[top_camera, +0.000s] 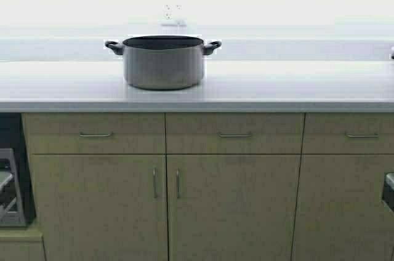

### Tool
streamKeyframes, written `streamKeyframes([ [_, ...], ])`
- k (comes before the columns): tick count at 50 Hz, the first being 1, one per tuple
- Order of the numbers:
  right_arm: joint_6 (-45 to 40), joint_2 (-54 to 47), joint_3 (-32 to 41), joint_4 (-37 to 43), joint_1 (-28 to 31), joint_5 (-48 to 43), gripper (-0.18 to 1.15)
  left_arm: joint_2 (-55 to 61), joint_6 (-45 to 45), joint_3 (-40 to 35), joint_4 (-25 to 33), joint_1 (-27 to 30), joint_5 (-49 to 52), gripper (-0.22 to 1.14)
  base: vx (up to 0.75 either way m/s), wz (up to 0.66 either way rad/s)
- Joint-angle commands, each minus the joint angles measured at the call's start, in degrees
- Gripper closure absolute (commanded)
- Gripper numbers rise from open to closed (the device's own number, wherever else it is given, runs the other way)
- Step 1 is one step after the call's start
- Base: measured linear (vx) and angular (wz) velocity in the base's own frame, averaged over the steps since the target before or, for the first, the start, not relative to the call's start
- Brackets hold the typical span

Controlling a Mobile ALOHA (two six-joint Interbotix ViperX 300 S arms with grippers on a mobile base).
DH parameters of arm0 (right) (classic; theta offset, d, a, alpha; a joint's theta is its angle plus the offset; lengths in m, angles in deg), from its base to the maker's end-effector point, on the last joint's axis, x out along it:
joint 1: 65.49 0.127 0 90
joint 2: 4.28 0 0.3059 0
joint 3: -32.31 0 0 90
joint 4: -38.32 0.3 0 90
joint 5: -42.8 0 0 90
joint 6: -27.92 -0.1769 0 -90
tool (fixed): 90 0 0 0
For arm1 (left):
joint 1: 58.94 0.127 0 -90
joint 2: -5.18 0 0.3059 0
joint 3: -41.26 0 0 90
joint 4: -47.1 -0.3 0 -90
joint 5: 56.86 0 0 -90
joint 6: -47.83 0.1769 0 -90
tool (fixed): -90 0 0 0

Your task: Open the cabinet, put the pot inside, then close it

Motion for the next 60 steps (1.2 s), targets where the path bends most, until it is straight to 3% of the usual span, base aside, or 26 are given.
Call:
streamKeyframes([
  [1, -0.4, -0.4, 0.2, 0.0, 0.4, 0.2, 0.92, 0.7, -0.8, 0.3, -0.4, -0.5, 0.4, 0.93, 0.04, 0.02],
  [5, -0.4, -0.4, 0.1, -0.1, 0.4, 0.4, 0.89, 0.9, -0.8, 0.2, -0.3, -0.6, 0.4, 0.85, 0.05, 0.05],
  [60, -2.7, -0.7, 0.1, -0.1, 0.4, 2.4, 0.91, 3.9, -1.8, 0.7, -0.1, -0.6, 0.4, 0.89, 0.25, 0.07],
])
